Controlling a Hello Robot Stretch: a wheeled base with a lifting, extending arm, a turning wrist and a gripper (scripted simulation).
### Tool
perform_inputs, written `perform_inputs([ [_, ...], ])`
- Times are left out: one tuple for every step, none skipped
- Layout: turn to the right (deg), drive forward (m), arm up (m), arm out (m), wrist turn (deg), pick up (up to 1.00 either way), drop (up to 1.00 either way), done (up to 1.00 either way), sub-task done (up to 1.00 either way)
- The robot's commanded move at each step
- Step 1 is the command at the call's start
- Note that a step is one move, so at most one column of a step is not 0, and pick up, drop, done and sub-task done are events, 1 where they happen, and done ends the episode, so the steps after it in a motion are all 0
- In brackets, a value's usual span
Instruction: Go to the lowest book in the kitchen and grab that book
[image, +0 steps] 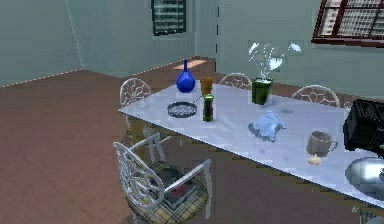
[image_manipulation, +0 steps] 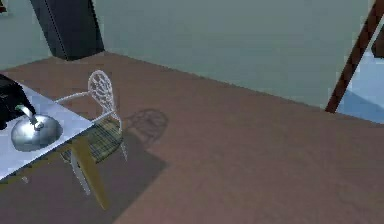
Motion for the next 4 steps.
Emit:
perform_inputs([
  [18.0,0.00,0.00,0.00,0.0,0.00,0.00,0.00,0.00],
  [0.0,0.40,0.00,0.00,0.0,0.00,0.00,0.00,0.00],
  [-45.0,0.00,0.00,0.00,0.0,0.00,0.00,0.00,0.00],
  [-45.0,0.00,0.00,0.00,0.0,0.00,0.00,0.00,0.00],
])
